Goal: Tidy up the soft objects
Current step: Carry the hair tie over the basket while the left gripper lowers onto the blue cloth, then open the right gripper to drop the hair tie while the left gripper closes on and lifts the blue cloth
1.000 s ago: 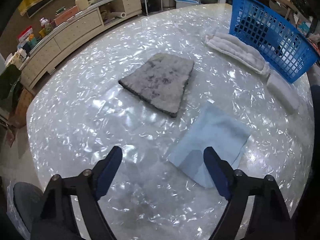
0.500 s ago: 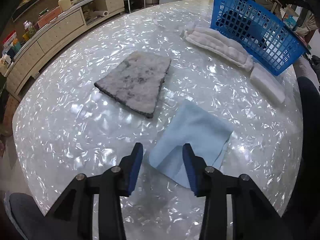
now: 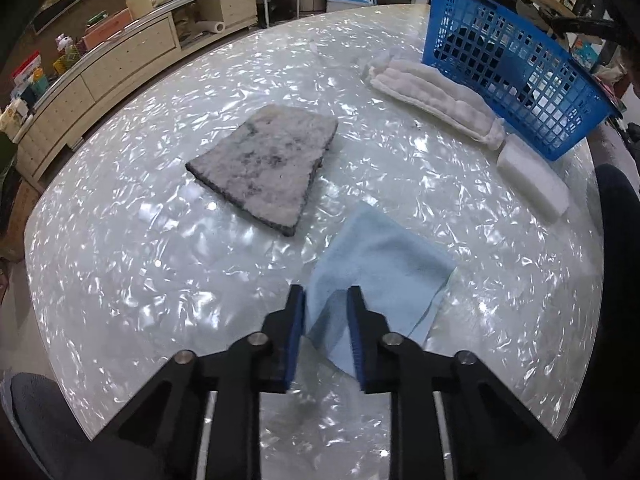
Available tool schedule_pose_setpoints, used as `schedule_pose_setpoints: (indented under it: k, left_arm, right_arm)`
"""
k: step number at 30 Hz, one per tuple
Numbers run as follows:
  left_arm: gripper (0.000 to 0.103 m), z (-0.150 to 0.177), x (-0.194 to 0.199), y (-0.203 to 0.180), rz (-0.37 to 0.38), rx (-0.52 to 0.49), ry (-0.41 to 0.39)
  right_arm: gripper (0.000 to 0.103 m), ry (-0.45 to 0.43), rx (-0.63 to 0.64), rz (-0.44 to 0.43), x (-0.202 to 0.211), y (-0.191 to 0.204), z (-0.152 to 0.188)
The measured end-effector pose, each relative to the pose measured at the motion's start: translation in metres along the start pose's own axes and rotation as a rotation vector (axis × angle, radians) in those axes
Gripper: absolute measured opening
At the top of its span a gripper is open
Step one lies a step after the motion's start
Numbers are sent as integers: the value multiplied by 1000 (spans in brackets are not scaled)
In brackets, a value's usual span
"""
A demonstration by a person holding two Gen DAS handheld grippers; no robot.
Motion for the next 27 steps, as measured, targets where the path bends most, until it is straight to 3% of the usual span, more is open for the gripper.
schedule_pose_setpoints:
  k: [5,17,21,23,25,27]
  left_arm:
    - [6,3,3,-4,-21,23,-8]
    - [3,12,12,-1,-62,97,-8]
    - [3,15,18,-2,-56,109,-15]
    - [3,17,22,-1,-51,118,-22]
    - [3,17,26,-2,-46,126,-27]
    - [3,19,30,-1,-47,133,-27]
  right_arm:
    - [4,64,-18,9,-17,-9,8]
    - [5,289,-77,-33,-77,-19,43]
    - [5,305,-95,-45,-81,-17,48]
    - [17,306,-99,-47,-79,-17,49]
    - [46,307,-97,-48,-77,-16,50]
    - [65,286,-81,-35,-70,-13,48]
Point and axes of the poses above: each gripper's, at about its wrist camera, not at the fingertips, and x roughly against the way its jaws point, y to its left, z to its underside, the point moved 7 cm from there along -x, roughly the way its jaws point, and after that the axes turned 11 degrees about -z, right-handed, at the moved point
